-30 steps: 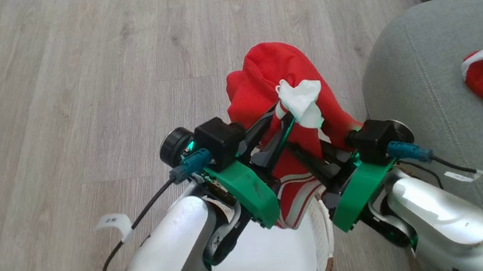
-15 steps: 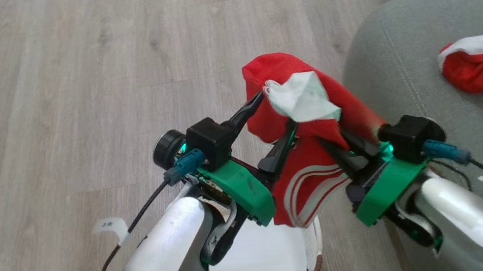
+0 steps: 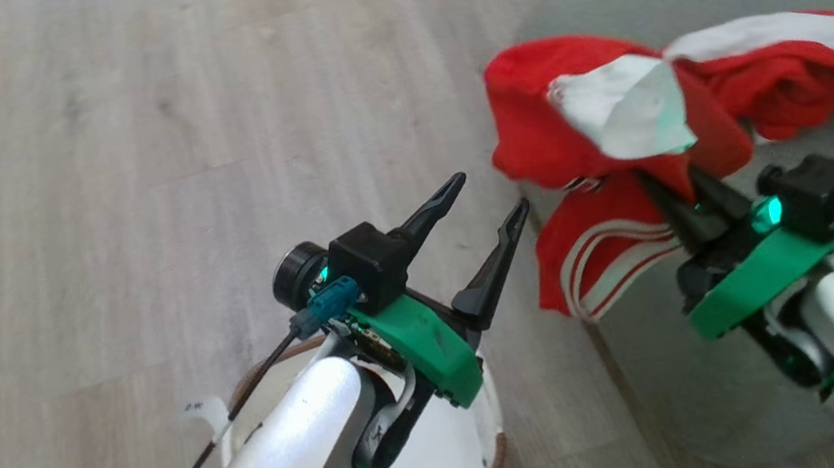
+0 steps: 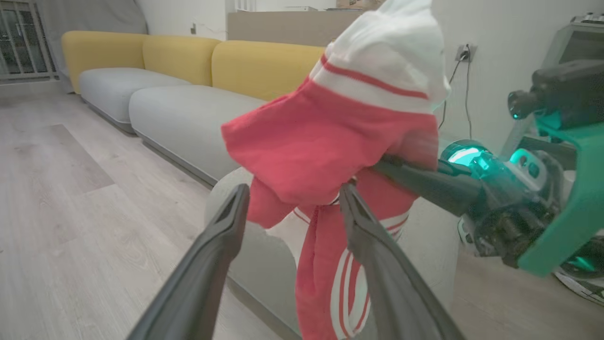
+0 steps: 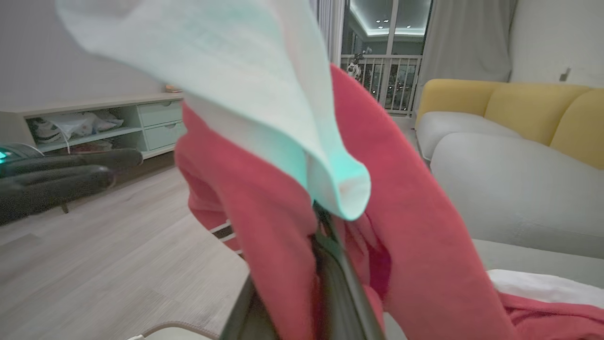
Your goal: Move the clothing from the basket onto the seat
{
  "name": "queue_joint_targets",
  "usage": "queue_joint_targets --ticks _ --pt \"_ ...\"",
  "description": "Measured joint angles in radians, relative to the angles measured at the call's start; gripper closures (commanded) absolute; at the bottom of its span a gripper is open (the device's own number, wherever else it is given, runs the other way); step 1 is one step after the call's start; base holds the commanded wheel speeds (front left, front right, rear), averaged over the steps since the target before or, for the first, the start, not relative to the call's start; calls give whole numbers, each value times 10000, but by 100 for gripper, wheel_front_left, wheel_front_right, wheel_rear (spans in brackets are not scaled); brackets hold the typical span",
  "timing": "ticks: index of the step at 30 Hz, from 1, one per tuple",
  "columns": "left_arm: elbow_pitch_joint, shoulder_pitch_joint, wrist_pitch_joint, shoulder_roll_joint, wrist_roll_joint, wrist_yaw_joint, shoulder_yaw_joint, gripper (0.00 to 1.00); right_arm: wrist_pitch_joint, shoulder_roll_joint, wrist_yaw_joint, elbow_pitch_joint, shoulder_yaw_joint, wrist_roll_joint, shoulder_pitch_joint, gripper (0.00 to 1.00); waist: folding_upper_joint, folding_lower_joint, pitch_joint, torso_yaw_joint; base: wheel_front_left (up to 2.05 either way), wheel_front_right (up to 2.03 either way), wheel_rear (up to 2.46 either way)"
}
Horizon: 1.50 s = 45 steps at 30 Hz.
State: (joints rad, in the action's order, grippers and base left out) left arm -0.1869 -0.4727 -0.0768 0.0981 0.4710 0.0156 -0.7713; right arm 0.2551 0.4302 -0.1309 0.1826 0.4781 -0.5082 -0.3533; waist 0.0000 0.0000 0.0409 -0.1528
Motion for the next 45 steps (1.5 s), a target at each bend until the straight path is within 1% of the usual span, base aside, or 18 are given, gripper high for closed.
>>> queue_joint_targets --ticks 4,12,19,24,29,33,35,40,45 --pt "-10 1 -90 -2 0 6 -65 0 0 161 0 -288 -616 115 54 100 0 0 80 -662 0 0 0" --pt "-132 -42 -222 4 -90 -13 -219 0 0 240 0 -897 -1593 341 553 100 0 0 268 -2064 0 0 0" --pt "-414 -220 -407 0 -121 -17 -261 0 2 244 0 -1225 -2073 424 696 100 0 0 442 -3161 0 0 0" --pt "-593 -268 -525 -25 -192 -40 -295 0 0 240 0 -1371 -2278 426 930 100 0 0 577 -3695 0 0 0" --pt "-782 -466 -621 -58 -188 -25 -353 0 0 240 0 -1538 -2614 443 972 100 0 0 736 -3808 0 0 0" --pt "-842 -530 -660 -75 -188 -19 -449 0 0 255 0 -1572 -2619 491 817 100 0 0 852 -3813 0 0 0" --pt "-844 -586 -656 -81 -188 -10 -500 0 0 349 0 -1542 -2619 439 454 100 0 0 938 -3796 0 0 0" --pt "-846 -804 -554 -84 -196 -15 -583 0 2 991 0 -1022 -2708 295 -1001 100 0 0 1306 -3593 0 0 0" --pt "-826 -1271 -282 -82 -401 -71 -662 0 2 1313 0 -180 -2894 -188 -2271 100 0 0 1892 -3314 0 0 0"
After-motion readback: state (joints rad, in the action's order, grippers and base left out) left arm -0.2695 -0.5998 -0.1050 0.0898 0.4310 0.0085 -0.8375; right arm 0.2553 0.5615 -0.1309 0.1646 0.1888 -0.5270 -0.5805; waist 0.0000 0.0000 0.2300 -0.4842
